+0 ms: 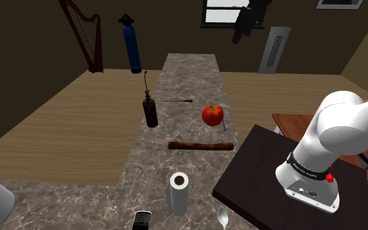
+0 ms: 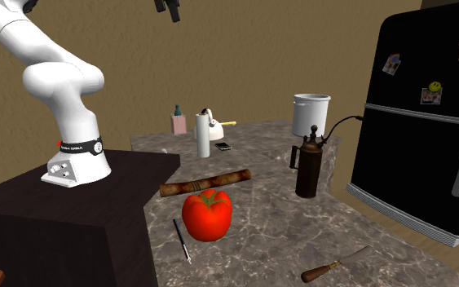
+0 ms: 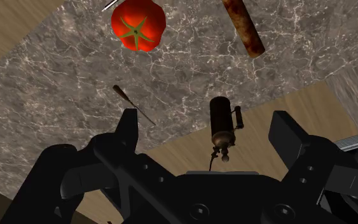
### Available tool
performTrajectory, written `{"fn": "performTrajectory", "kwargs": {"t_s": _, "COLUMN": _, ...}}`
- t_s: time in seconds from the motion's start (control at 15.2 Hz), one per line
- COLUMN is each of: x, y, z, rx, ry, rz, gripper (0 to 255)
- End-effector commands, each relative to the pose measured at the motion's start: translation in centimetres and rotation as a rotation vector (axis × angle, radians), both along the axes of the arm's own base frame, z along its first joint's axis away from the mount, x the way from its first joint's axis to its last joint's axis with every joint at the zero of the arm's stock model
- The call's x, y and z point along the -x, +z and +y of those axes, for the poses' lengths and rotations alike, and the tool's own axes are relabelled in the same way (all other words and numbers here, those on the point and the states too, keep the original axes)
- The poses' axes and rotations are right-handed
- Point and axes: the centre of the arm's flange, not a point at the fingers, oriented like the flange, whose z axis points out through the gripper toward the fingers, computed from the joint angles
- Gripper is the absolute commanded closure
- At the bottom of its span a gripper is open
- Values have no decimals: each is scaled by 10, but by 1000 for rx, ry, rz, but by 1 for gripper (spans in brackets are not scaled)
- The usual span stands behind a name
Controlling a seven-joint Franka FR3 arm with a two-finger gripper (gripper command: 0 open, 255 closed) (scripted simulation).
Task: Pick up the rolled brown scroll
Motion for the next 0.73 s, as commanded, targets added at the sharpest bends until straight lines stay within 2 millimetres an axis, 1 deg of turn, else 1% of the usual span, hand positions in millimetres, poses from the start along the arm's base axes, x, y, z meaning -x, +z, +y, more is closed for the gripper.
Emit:
{"fn": "performTrajectory", "kwargs": {"t_s": 0.0, "x": 0, "y": 0, "z": 0, "rx": 0, "ry": 0, "rz": 0, "gripper": 0}}
{"fn": "performTrajectory", "kwargs": {"t_s": 0.66, "x": -32, "y": -126, "z": 14, "rx": 14, "ry": 154, "rz": 36, "gripper": 0}}
